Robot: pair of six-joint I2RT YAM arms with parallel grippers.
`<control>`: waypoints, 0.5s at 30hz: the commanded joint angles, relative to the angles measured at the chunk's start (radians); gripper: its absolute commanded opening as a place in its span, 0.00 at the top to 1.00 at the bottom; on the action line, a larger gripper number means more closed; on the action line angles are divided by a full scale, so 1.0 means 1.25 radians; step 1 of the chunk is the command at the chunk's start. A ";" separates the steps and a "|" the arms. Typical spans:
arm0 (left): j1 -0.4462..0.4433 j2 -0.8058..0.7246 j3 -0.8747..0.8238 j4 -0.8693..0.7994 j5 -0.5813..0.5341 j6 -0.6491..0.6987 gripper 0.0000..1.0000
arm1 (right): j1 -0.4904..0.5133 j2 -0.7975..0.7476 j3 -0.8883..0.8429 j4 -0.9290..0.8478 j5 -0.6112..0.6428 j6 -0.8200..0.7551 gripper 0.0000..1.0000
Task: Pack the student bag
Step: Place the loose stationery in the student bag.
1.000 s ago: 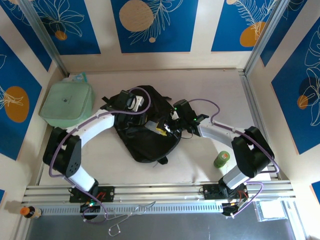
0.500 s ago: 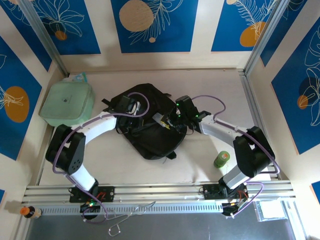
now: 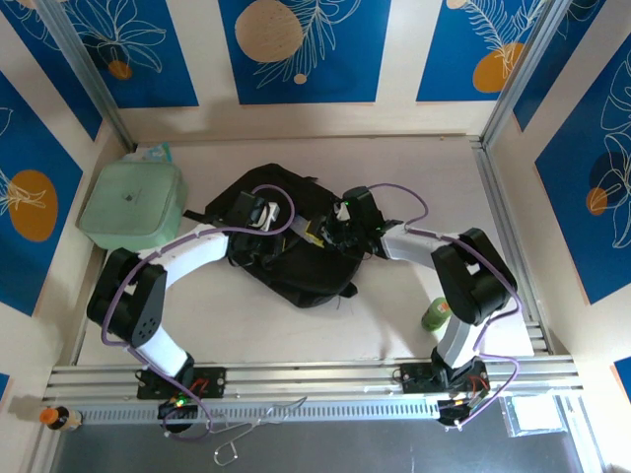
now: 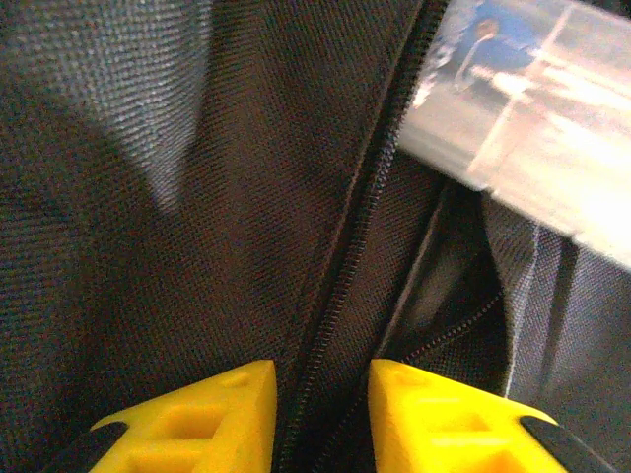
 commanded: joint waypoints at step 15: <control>0.016 -0.155 -0.019 -0.095 -0.126 -0.043 0.50 | -0.025 0.078 0.129 -0.206 -0.053 -0.105 0.47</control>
